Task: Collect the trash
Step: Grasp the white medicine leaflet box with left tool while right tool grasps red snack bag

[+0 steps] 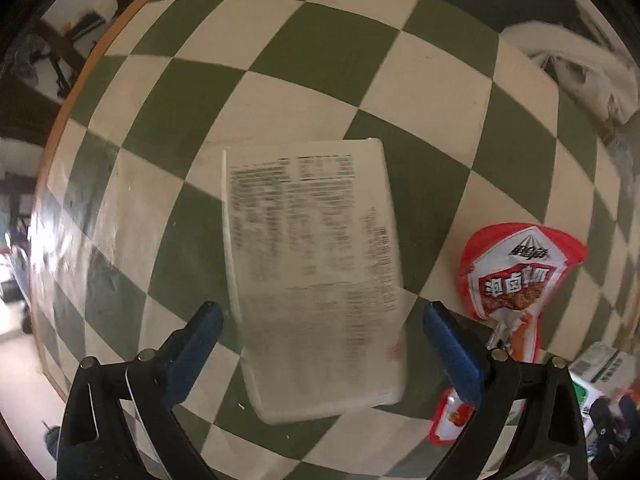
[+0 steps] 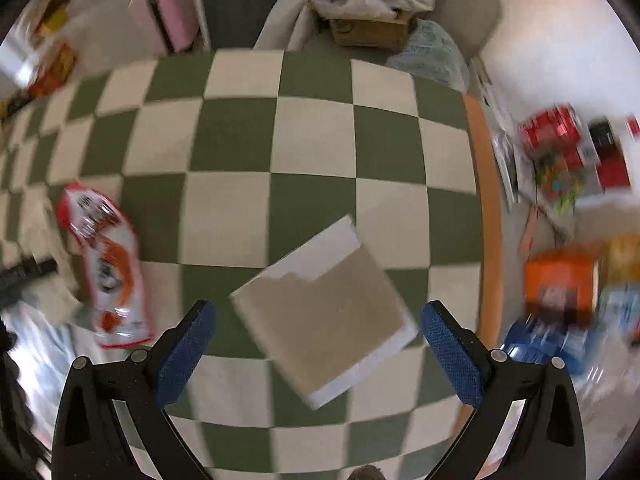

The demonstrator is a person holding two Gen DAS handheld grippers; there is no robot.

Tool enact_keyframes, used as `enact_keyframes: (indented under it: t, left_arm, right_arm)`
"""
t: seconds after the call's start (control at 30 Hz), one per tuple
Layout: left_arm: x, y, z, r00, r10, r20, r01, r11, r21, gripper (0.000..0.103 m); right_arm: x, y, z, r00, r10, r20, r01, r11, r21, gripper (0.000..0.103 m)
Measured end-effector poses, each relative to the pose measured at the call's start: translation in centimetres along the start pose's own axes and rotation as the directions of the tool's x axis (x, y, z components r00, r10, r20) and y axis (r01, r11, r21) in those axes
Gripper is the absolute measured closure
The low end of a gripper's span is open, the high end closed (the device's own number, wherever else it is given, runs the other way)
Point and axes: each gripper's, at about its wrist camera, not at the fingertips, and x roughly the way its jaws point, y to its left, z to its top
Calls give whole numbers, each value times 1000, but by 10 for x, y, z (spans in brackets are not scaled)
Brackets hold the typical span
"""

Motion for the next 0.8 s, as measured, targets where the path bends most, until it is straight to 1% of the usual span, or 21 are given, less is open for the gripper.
enact_keyframes:
  t: [0.03, 0.07, 0.1, 0.13, 0.17, 0.2, 0.23, 0.27, 0.33, 0.4, 0.43, 0.5, 0.57, 0.6, 0.63, 0.67, 0.7, 0.73, 0.77, 0.8]
  left_arm:
    - [0, 0, -2, 1000, -1, 7, 1, 1000, 19, 14]
    - [0, 1, -4, 1000, 16, 19, -17, 999, 39, 21]
    - [0, 4, -7, 1000, 0, 31, -2, 999, 54, 31]
    - [-1, 7, -9, 999, -10, 36, 8, 998, 65, 32]
    - [-1, 10, -11, 999, -3, 41, -1, 997, 80, 32]
    - [-2, 16, -16, 999, 4, 50, -9, 995, 104, 32]
    - [-3, 21, -21, 998, 7, 56, -13, 993, 115, 32]
    - [-3, 28, -26, 998, 9, 59, -16, 992, 123, 32]
    - [-3, 47, -37, 998, 13, 62, -20, 993, 120, 32]
    - [-5, 64, -46, 997, 29, 72, -37, 993, 112, 32]
    - [-5, 72, -50, 996, 38, 76, -46, 993, 108, 32]
    - [-5, 86, -58, 995, 52, 81, -60, 994, 94, 32]
    - [-5, 99, -62, 996, 41, 76, -47, 996, 72, 32]
    - [-5, 102, -62, 997, 38, 72, -43, 997, 65, 32]
    - [-6, 106, -62, 996, 40, 74, -45, 997, 59, 32]
    - [-7, 109, -63, 996, 45, 80, -50, 997, 58, 32]
    - [-8, 111, -62, 995, 49, 86, -54, 997, 61, 32]
    - [-10, 113, -62, 994, 49, 94, -55, 996, 64, 32]
    - [-13, 115, -62, 993, 49, 103, -57, 996, 67, 32]
    - [-17, 120, -65, 992, 50, 112, -58, 996, 71, 32]
  right_arm:
    - [9, -2, 3, 1000, 14, -27, -15, 1000, -19, 0]
    - [15, -5, 5, 999, 24, -41, -25, 1000, -16, 0]
    - [14, -7, 4, 999, 32, -32, -32, 999, 1, 0]
    - [10, -9, 4, 999, 54, 0, -54, 998, 33, 0]
    - [5, -9, 4, 996, 82, 28, -84, 995, 54, 0]
    - [-3, -6, 4, 990, 128, 66, -133, 988, 80, 0]
    - [-13, -2, 5, 978, 179, 106, -190, 976, 104, 0]
    - [-22, 7, 6, 966, 222, 135, -237, 967, 99, 0]
    - [-32, 30, 13, 954, 258, 153, -268, 962, 52, 0]
    - [-34, 58, 19, 950, 285, 132, -283, 959, -31, 0]
    - [-28, 77, 24, 954, 285, 94, -279, 957, -76, 0]
    - [-14, 104, 30, 959, 281, 45, -273, 954, -126, 0]
    - [10, 131, 38, 953, 304, -18, -303, 943, -138, 0]
    - [18, 139, 40, 952, 303, -41, -305, 943, -134, 0]
    - [30, 148, 42, 954, 293, -67, -299, 945, -131, 0]
    - [42, 158, 42, 960, 268, -85, -277, 951, -135, 0]
    - [47, 163, 41, 963, 252, -92, -263, 955, -136, 0]
    - [53, 168, 39, 965, 243, -99, -254, 958, -131, 3]
    - [52, 171, 37, 974, 217, -65, -224, 965, -134, 8]
    - [49, 175, 33, 986, 164, -37, -167, 977, -132, 12]
